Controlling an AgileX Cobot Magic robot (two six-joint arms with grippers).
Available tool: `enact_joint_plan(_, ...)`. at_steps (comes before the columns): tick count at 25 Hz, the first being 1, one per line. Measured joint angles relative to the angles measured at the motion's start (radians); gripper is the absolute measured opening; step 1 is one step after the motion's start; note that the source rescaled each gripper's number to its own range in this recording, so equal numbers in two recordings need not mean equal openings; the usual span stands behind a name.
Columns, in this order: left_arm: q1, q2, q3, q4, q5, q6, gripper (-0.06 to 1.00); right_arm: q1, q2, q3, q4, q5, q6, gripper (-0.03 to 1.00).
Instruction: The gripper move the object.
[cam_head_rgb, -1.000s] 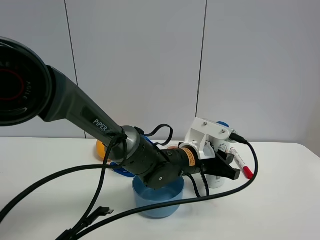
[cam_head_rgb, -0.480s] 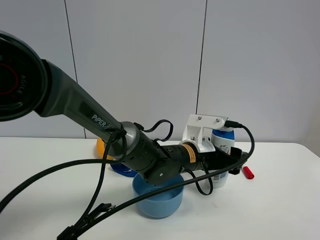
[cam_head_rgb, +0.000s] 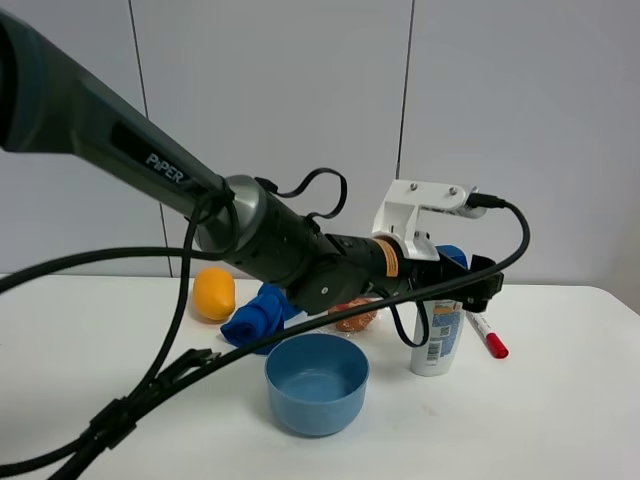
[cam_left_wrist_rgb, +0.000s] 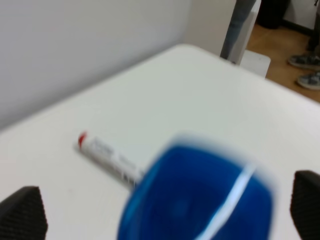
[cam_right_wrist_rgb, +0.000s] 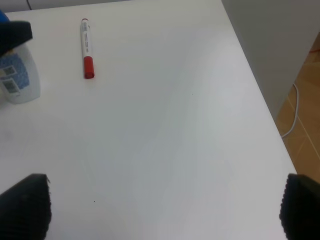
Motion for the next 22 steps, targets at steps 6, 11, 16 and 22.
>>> enact_joint_plan(6, -0.01, -0.118, 0.0, 0.004, 0.05, 0.0, 0.99, 0.0, 0.0, 0.0, 0.0, 0.0, 0.0, 1.0)
enact_joint_plan(11, -0.023, -0.252, 0.0, 0.01, 0.236, -0.004, 0.99, 0.0, 0.0, 0.0, 0.0, 0.0, 0.0, 1.0)
enact_joint_plan(16, -0.023, -0.387, 0.0, 0.01, 0.515, -0.001, 0.99, 0.0, 0.0, 0.0, 0.0, 0.0, 0.0, 1.0)
enact_joint_plan(22, 0.008, -0.52, 0.0, 0.013, 0.851, 0.053, 1.0, 0.0, 0.0, 0.0, 0.0, 0.0, 0.0, 1.0)
